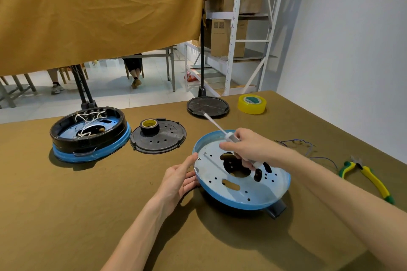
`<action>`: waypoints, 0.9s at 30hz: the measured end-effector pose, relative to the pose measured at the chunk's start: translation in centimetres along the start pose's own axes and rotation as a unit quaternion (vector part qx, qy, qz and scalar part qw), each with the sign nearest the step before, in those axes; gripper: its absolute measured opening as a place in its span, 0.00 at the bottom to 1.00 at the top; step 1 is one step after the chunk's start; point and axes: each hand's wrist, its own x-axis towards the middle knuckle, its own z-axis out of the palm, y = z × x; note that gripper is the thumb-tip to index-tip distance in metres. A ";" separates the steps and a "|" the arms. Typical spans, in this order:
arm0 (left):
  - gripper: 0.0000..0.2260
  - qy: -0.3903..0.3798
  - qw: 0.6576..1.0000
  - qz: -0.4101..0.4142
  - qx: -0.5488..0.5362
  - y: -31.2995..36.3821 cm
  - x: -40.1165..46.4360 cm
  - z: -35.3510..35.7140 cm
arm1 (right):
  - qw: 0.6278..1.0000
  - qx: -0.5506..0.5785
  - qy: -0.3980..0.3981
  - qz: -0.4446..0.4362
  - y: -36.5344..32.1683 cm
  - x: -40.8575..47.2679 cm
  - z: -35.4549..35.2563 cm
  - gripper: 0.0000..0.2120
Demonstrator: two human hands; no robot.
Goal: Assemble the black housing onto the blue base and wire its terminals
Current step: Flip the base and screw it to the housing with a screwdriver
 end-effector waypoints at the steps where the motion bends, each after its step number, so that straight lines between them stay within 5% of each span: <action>1: 0.41 0.001 1.000 0.000 0.000 0.0 -0.1 0.0 | 0.999 0.032 -0.018 0.005 0.0 -0.3 -0.7 0.16; 6: 0.45 0.008 1.000 -0.002 -0.002 0.2 -0.3 -0.2 | 0.985 0.123 0.067 -0.099 0.2 -1.5 -3.0 0.14; 13: 0.46 0.012 1.000 0.001 0.009 0.2 -0.5 -0.2 | 0.906 0.276 0.250 -0.202 -0.5 -0.7 -3.4 0.14; 17: 0.48 0.010 1.000 0.009 0.014 0.1 -0.5 -0.2 | 0.894 0.226 0.309 -0.233 -1.2 0.9 -2.7 0.15; 27: 0.45 0.009 1.000 0.001 0.015 0.1 -0.3 -0.1 | 0.916 0.096 0.278 -0.273 -1.9 3.4 -0.6 0.12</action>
